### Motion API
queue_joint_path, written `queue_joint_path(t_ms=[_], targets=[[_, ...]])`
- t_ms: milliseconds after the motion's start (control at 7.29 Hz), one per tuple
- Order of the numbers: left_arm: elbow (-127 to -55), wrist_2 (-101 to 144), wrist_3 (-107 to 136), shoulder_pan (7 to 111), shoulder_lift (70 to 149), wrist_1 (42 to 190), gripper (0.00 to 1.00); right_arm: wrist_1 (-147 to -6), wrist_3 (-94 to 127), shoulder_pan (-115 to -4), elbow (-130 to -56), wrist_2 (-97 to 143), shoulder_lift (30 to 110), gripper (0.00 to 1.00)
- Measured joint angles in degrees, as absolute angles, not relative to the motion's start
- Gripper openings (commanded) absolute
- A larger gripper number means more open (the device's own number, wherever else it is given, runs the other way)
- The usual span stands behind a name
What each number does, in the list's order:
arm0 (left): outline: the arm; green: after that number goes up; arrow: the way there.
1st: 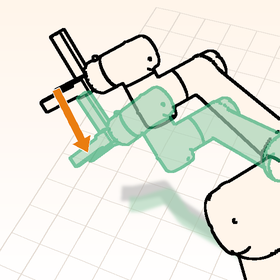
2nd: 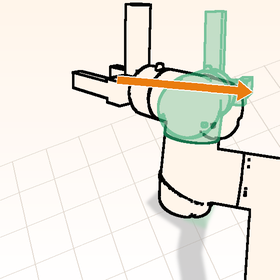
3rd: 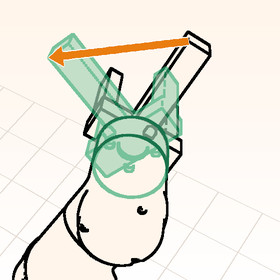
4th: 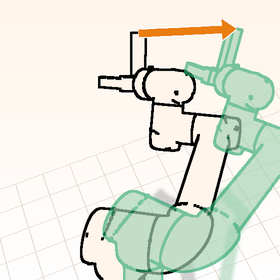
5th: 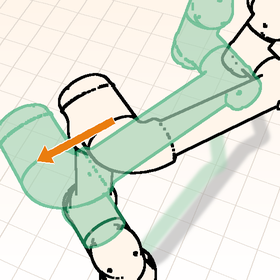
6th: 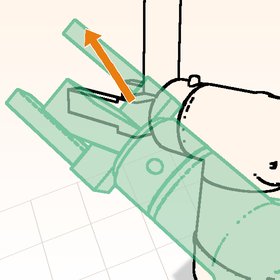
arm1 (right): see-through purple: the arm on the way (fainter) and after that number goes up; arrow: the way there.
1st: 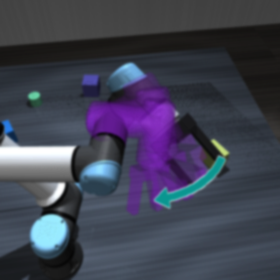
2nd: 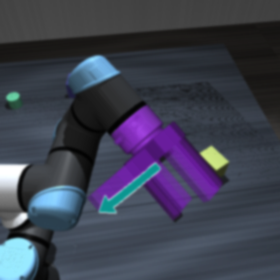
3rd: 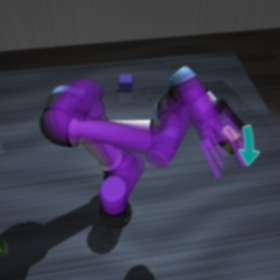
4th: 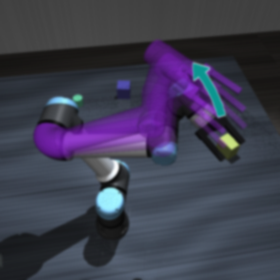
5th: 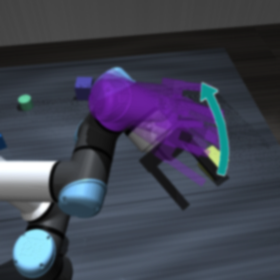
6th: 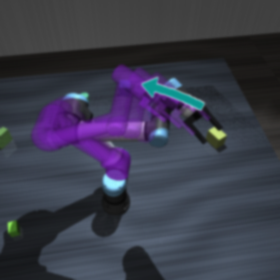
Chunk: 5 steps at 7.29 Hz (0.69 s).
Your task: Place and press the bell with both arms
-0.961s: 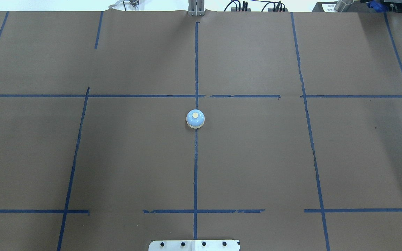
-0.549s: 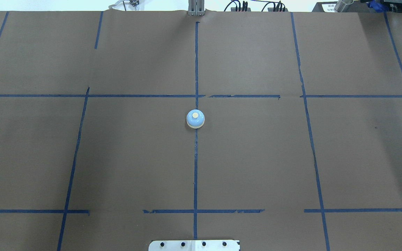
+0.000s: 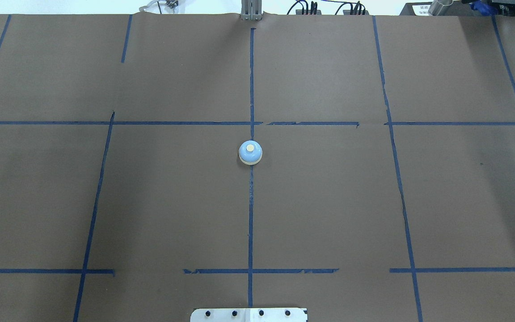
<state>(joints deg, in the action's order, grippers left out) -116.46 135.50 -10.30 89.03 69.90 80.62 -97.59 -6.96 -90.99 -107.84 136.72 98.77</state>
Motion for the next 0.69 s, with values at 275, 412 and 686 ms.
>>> queue_joint_path(t_ms=[275, 412, 686], targets=[[-116.1, 135.6, -10.4, 89.0, 70.0, 80.9, 1.00, -97.6, -6.8, -91.0, -107.9, 136.9, 98.7, 1.00], [-116.0, 135.6, -10.4, 89.0, 70.2, 81.1, 1.00, -97.6, -6.7, -90.9, -107.7, 137.0, 98.8, 1.00], [-116.0, 135.6, -10.3, 89.0, 70.6, 81.2, 1.00, -97.6, -6.4, -90.9, -107.6, 137.1, 98.8, 1.00]])
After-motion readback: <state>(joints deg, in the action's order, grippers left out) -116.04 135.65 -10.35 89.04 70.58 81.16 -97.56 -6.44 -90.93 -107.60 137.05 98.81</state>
